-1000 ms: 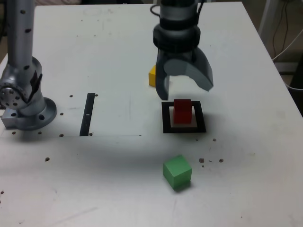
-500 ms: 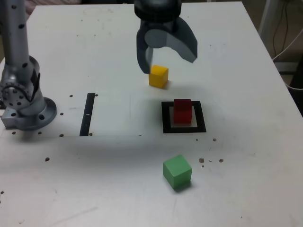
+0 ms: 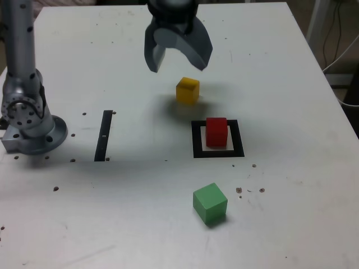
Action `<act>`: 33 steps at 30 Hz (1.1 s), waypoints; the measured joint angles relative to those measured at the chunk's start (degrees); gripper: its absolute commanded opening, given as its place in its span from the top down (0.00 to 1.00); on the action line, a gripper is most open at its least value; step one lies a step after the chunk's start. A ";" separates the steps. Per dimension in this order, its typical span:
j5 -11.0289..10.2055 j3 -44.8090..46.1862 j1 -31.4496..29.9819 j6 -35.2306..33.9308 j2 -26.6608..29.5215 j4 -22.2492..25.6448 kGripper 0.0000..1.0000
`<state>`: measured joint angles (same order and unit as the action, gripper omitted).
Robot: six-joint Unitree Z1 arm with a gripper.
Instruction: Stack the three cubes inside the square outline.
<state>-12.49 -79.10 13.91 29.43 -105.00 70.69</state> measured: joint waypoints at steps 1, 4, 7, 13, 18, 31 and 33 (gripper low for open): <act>-0.35 0.08 0.00 0.71 -0.66 -0.32 0.00; -0.95 0.12 0.00 2.94 -2.42 -1.21 0.00; -1.45 0.12 0.00 4.42 -5.09 -2.09 0.01; -1.99 0.12 0.00 4.88 -8.32 -4.62 0.06; -1.99 0.10 0.00 4.88 -8.89 -5.00 0.19; -1.19 0.59 0.34 4.88 -11.91 -7.27 0.54; -1.07 0.72 0.34 4.88 -12.01 -7.53 0.59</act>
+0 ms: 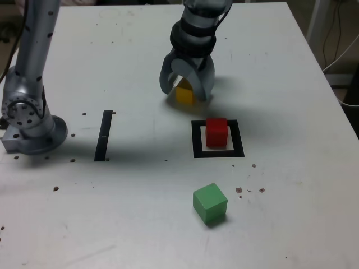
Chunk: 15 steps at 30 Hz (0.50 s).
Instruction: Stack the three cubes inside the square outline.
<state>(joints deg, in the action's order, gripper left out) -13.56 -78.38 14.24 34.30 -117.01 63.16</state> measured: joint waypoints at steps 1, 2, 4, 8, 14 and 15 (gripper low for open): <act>0.08 0.00 0.00 0.00 0.00 -0.03 0.60; 0.21 0.01 0.04 0.00 0.00 -0.03 0.61; 0.59 0.14 0.17 0.00 0.00 -0.02 0.62; 1.31 0.23 0.41 0.00 0.00 0.17 0.71; 1.43 0.20 0.41 0.00 0.05 -0.26 0.83; 1.50 0.20 0.41 0.00 0.08 -0.29 0.83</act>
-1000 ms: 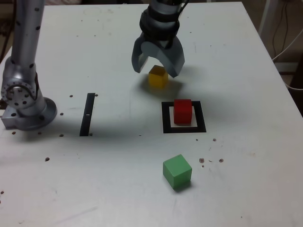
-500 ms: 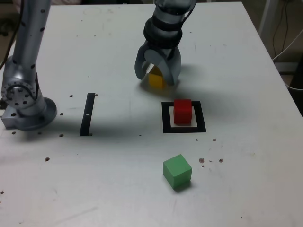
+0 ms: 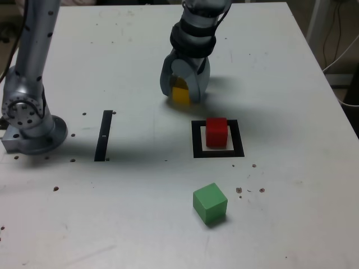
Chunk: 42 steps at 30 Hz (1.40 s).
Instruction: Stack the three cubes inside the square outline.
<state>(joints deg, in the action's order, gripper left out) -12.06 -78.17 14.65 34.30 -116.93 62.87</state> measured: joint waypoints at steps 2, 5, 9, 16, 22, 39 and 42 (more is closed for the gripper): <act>0.20 0.00 0.00 0.00 0.06 0.00 0.83; 0.82 0.01 0.00 0.00 0.46 0.00 0.83; 1.83 -0.08 -0.04 0.00 2.30 1.13 0.83; 3.13 -2.22 -1.40 -2.46 10.71 6.64 0.83; 3.94 -6.93 -5.98 -10.38 11.50 10.91 0.83; 7.46 -13.79 -17.16 -26.09 7.32 15.26 0.83; 7.06 -14.11 -18.16 -28.03 7.05 14.99 0.83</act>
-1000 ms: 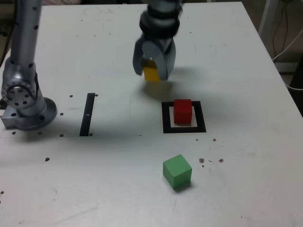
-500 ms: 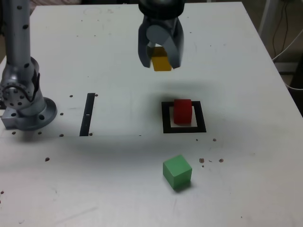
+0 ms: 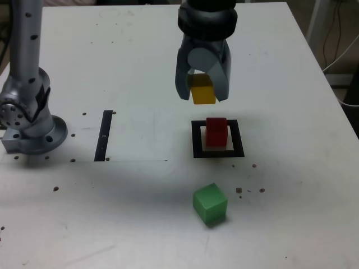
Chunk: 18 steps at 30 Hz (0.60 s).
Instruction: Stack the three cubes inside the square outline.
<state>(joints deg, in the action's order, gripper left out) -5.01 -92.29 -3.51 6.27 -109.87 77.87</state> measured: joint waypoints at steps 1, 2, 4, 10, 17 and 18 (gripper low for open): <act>-0.02 0.00 -0.14 -0.53 -0.40 -0.05 0.83; -0.02 -0.02 -0.25 -0.95 -1.04 -0.09 0.83; 0.00 -0.04 -0.31 -1.29 -2.38 -0.15 0.83; 0.29 -0.69 -0.60 -2.23 -3.47 -0.12 0.83; 0.27 -2.25 -2.84 -3.34 -4.65 -0.04 0.83; 0.27 -2.27 -2.86 -3.34 -5.13 -0.04 0.83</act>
<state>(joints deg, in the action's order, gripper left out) -4.73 -94.56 -6.37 2.93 -115.01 77.83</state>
